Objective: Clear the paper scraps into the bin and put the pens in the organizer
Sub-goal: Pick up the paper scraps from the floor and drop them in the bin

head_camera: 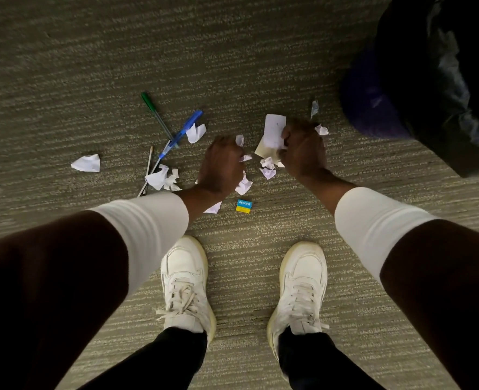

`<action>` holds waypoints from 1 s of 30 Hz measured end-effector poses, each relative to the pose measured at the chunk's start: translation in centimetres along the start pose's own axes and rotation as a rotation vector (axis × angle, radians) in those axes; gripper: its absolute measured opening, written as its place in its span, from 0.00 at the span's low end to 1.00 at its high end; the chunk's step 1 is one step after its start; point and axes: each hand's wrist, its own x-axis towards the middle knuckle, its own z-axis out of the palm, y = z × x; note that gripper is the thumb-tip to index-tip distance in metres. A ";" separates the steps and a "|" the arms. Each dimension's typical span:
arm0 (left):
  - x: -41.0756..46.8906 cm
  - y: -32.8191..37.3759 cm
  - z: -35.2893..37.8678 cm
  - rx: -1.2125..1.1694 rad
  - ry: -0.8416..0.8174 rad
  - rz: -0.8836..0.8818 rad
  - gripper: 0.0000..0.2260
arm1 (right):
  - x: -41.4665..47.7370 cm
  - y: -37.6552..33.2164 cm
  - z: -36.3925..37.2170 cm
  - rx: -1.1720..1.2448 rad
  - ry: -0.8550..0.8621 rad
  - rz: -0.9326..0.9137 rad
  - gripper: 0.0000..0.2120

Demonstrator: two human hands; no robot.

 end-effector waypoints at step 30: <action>-5.9 3.6 -10.1 -0.189 -0.113 -0.216 0.08 | -9.6 -4.6 -7.2 0.705 -0.003 0.583 0.10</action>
